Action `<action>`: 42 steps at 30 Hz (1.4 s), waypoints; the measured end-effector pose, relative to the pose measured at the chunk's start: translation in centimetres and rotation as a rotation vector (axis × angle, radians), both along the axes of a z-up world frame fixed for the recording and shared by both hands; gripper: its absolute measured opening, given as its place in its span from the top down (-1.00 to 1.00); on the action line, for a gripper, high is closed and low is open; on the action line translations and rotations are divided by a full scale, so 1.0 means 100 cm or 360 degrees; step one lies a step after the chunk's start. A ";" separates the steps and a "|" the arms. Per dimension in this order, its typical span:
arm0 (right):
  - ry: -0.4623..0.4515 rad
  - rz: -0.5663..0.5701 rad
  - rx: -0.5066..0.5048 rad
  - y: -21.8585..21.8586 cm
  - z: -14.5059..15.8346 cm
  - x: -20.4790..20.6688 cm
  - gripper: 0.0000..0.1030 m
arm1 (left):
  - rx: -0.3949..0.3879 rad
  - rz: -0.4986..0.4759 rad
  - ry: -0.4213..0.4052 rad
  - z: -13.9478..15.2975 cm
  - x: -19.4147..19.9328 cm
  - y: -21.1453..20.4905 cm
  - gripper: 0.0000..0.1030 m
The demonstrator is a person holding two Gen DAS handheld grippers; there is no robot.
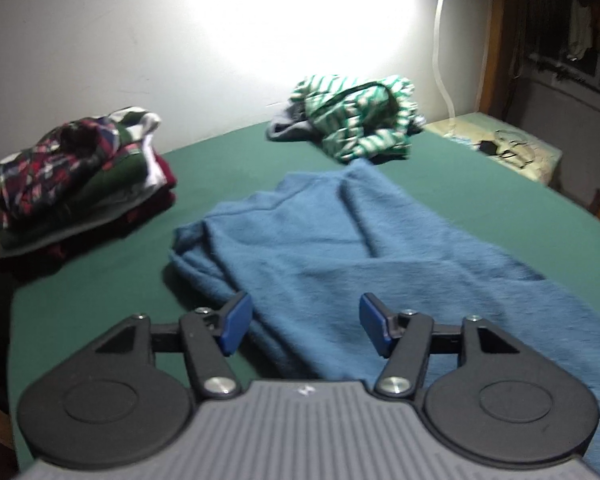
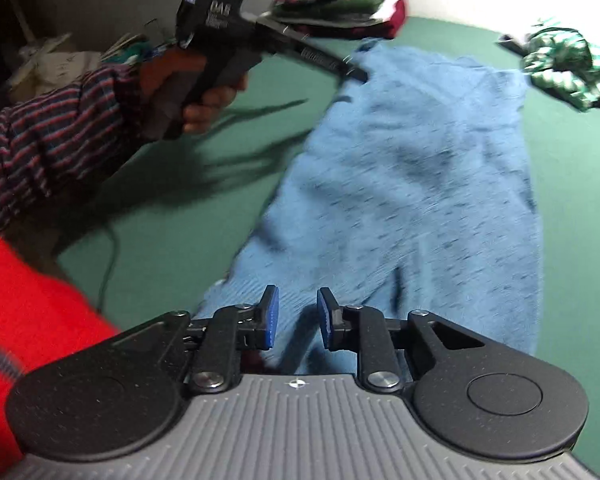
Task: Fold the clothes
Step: 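Open both grippers to release the sweater, then grasp the ribbed sweater hem with the right gripper and tug it straight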
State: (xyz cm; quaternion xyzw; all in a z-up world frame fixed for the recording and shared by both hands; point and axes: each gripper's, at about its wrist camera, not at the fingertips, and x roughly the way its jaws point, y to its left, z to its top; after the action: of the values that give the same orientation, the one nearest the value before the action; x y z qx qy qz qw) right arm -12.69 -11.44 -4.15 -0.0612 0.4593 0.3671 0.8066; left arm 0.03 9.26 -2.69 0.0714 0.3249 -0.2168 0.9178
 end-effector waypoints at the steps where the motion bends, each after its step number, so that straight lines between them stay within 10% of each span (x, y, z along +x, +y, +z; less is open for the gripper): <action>1: 0.0005 0.0042 0.0011 0.001 0.000 0.001 0.45 | 0.0001 -0.0016 0.0027 -0.004 -0.004 -0.004 -0.34; 6: 0.0025 0.0250 -0.0008 0.013 -0.009 0.010 0.29 | 0.0136 -0.0008 0.0142 -0.042 -0.020 -0.020 -0.30; 16: 0.0167 0.0383 0.0011 0.008 -0.025 0.019 0.74 | 0.0200 0.0167 0.0149 -0.042 -0.026 -0.021 -0.56; 20: 0.0159 0.0412 0.0079 0.000 -0.016 0.020 0.73 | 0.0278 0.0214 0.0089 -0.025 -0.037 -0.031 -0.20; 30: -0.0267 -0.0209 0.0174 -0.043 0.002 0.093 0.63 | 0.0146 0.0350 0.0189 -0.023 -0.085 -0.047 -0.13; 37: -0.0096 -0.0455 0.0323 -0.043 -0.021 0.150 0.50 | 0.0058 0.0435 0.0280 -0.036 -0.107 -0.053 -0.13; 42: -0.0048 -0.0417 0.0419 -0.035 -0.022 0.157 0.80 | -0.0256 0.0571 0.0357 -0.037 -0.113 -0.032 0.43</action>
State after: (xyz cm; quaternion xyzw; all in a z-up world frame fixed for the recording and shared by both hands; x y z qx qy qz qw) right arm 3.04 -14.94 -6.38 0.0998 0.3990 0.3148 0.8554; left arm -11.25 6.05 -6.40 -0.0854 0.4140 -0.0820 0.9026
